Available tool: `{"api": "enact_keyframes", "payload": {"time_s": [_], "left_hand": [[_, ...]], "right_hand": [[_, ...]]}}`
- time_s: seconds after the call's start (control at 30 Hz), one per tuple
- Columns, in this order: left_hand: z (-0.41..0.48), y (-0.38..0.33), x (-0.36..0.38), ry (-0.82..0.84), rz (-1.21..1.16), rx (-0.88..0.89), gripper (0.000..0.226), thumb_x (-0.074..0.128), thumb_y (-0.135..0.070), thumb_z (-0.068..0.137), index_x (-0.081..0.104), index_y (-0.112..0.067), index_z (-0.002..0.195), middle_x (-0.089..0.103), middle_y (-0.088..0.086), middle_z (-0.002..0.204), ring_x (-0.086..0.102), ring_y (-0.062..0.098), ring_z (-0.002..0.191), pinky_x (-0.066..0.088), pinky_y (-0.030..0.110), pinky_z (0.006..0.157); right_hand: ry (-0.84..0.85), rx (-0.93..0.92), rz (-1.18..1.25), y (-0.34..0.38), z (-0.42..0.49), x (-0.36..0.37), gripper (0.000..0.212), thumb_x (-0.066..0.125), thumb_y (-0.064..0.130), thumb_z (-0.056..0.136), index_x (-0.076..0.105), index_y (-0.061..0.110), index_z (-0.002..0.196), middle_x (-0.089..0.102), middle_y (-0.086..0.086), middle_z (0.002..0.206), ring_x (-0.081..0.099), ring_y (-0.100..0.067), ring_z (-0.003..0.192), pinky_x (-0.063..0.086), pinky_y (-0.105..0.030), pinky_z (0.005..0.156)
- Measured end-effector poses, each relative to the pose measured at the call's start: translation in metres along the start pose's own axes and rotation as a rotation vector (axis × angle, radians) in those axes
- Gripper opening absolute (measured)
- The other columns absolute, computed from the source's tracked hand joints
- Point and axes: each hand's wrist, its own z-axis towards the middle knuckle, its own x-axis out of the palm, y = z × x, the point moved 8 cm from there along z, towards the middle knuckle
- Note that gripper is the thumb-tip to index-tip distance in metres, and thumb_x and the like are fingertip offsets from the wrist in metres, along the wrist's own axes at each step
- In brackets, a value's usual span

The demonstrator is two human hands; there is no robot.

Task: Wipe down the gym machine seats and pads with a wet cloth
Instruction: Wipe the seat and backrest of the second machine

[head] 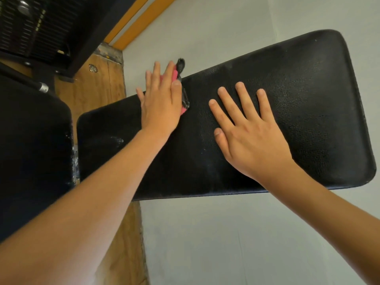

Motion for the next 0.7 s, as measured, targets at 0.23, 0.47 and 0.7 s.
{"api": "enact_keyframes", "payload": {"time_s": [0.23, 0.47, 0.7], "left_hand": [[-0.053, 0.02, 0.003, -0.028, -0.015, 0.034, 0.052, 0.011, -0.046, 0.11, 0.006, -0.04, 0.161, 0.0, -0.003, 0.172, -0.004, 0.015, 0.157, 0.0, 0.057, 0.126], [-0.213, 0.049, 0.027, 0.074, 0.025, -0.061, 0.053, 0.007, -0.043, 0.108, -0.019, -0.053, 0.153, -0.015, -0.015, 0.169, -0.011, 0.009, 0.156, 0.0, 0.05, 0.125], [-0.159, 0.058, 0.012, 0.047, 0.027, -0.121, 0.05, 0.007, -0.046, 0.108, 0.0, -0.044, 0.158, -0.007, -0.011, 0.17, -0.012, 0.01, 0.156, -0.004, 0.05, 0.126]], "right_hand": [[-0.008, -0.003, 0.008, 0.001, -0.001, 0.001, 0.063, 0.014, 0.045, 0.109, 0.017, 0.017, 0.165, 0.012, -0.012, 0.173, 0.002, -0.038, 0.159, 0.002, -0.06, 0.127], [-0.01, -0.007, 0.02, 0.001, -0.001, 0.0, 0.064, 0.012, 0.046, 0.109, 0.016, 0.016, 0.165, 0.011, -0.012, 0.173, 0.002, -0.038, 0.159, 0.001, -0.059, 0.127], [0.01, 0.016, 0.033, 0.007, 0.001, -0.004, 0.066, 0.018, 0.046, 0.107, 0.022, 0.011, 0.164, 0.014, -0.013, 0.172, 0.004, -0.037, 0.159, -0.001, -0.06, 0.126]]}}
